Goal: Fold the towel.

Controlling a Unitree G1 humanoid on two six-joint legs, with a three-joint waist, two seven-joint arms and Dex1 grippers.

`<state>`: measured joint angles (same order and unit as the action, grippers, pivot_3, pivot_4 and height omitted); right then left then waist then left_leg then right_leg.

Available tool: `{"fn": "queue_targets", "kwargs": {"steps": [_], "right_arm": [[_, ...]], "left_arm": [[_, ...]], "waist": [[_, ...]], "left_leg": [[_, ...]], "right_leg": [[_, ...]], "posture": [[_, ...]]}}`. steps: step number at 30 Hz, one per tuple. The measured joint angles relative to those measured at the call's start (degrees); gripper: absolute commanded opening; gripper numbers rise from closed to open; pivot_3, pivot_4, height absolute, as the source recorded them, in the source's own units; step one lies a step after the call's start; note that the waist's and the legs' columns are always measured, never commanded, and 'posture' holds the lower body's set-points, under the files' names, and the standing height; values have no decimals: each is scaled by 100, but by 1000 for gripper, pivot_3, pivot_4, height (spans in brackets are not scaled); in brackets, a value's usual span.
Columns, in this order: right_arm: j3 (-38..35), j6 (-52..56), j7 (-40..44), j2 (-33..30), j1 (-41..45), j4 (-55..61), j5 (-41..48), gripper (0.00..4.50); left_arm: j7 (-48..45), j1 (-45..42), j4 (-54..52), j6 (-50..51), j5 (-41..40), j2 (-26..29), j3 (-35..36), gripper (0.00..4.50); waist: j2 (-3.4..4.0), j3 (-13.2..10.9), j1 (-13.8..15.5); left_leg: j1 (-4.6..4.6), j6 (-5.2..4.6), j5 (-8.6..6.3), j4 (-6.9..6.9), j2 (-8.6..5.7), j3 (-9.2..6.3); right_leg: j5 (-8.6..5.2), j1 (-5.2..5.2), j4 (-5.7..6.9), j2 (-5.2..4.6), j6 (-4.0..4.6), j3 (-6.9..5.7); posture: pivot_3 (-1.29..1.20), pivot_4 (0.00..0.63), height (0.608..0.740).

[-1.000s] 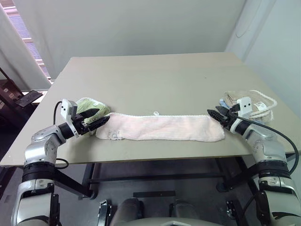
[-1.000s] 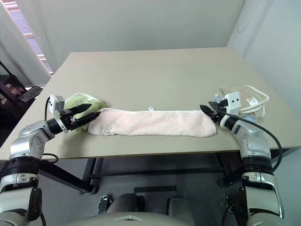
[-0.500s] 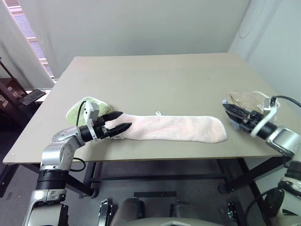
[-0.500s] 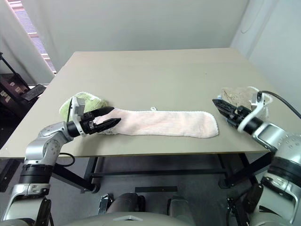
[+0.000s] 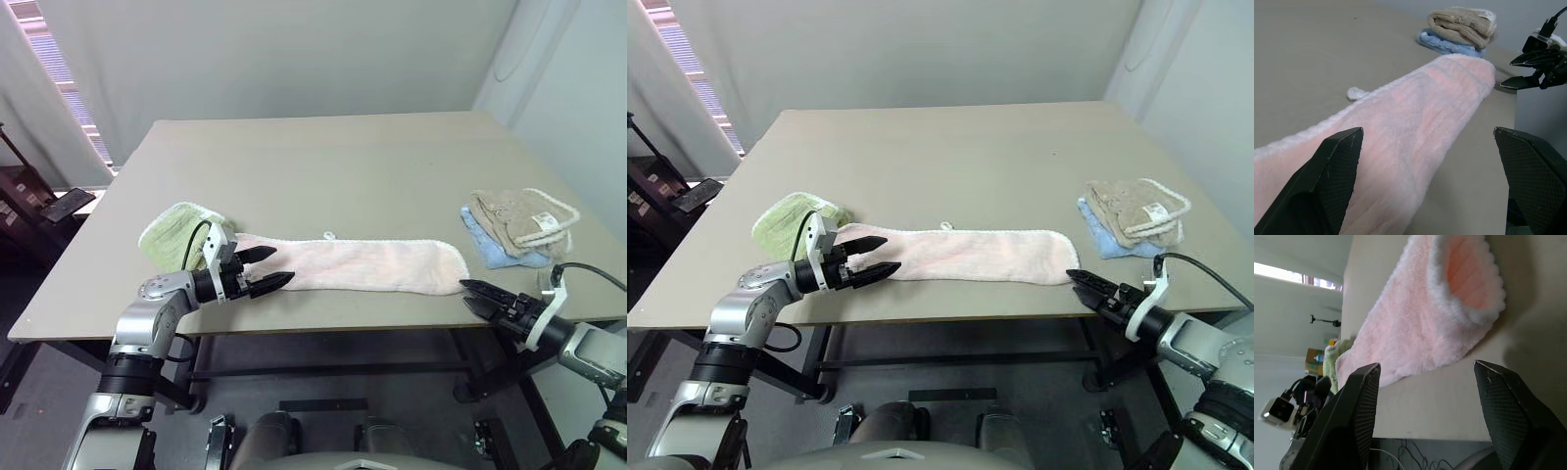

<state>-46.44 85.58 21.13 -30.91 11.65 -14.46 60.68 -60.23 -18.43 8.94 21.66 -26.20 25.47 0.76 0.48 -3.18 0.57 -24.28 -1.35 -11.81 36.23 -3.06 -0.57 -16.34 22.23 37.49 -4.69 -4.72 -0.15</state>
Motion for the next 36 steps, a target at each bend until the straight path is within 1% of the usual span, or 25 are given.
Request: {"fn": "queue_targets", "kwargs": {"steps": [3,5,11,16,19,23,26,27,30,34,36], "right_arm": [[35,-264,-154,147,95,-158,-142,3149],[53,-485,-280,228,320,-369,-248,3149],[64,-998,-524,244,733,-956,-440,3149],[121,-1159,-548,263,818,-1053,-479,3149],[213,-1220,-572,348,849,-1018,-483,2519],[267,-1229,-652,428,818,-900,-488,1103],[228,-1233,-689,521,819,-812,-379,88],[208,-1237,-707,524,815,-790,-347,14],[112,-1384,-768,553,697,-724,-304,14],[-66,-1501,-779,475,399,-738,-295,14],[-146,-1555,-683,286,233,-814,-301,14]], "left_arm": [[54,-2,1,1,3,-11,0,4500],[69,-4,-2,9,2,-22,0,4500],[157,9,-12,56,3,-13,7,4500],[203,25,-20,136,-9,44,48,4500],[242,25,-20,148,-7,50,47,4500],[302,23,-17,153,-6,50,53,4500],[316,15,-16,153,-6,49,53,4500],[324,15,-13,153,-6,50,54,4500],[372,11,5,153,-7,56,80,4500],[419,-7,122,151,-6,92,135,4500],[427,-24,198,149,-2,92,148,4500]], "waist": [[1,1,-3],[-7,7,-35],[-20,15,-47],[-22,16,-85],[-22,16,-141],[-24,19,-170],[-68,46,-183],[-71,48,-178],[-61,51,-148],[-45,45,-111],[-23,44,-110]], "left_leg": [[0,0,0,-1,0,2],[1,0,0,0,0,3],[4,2,-2,-2,0,3],[1,1,-4,-5,0,9],[-2,1,-4,-9,0,10],[-8,-10,3,-24,3,15],[-6,-7,1,-16,20,19],[-4,0,-3,-15,21,20],[-12,0,-6,-30,35,24],[-25,-2,-8,-30,35,38],[-30,-7,-10,-31,35,47]], "right_leg": [[1,0,-5,0,-1,0],[7,-3,-9,0,-7,2],[39,-7,-46,-3,-7,1],[52,-7,-69,-15,-4,0],[57,-7,-74,-18,-6,-2],[59,9,-69,-15,-9,-3],[59,4,-74,-1,-8,-3],[63,3,-80,-3,-3,-3],[98,-2,-146,-2,-1,-15],[98,4,-152,-10,-1,-15],[97,8,-152,-13,-2,-15]], "posture": [[0,0,737],[0,0,737],[0,0,737],[0,0,737],[0,0,737],[0,0,737],[0,0,737],[0,0,737],[0,0,737],[0,0,737],[0,0,737]]}}
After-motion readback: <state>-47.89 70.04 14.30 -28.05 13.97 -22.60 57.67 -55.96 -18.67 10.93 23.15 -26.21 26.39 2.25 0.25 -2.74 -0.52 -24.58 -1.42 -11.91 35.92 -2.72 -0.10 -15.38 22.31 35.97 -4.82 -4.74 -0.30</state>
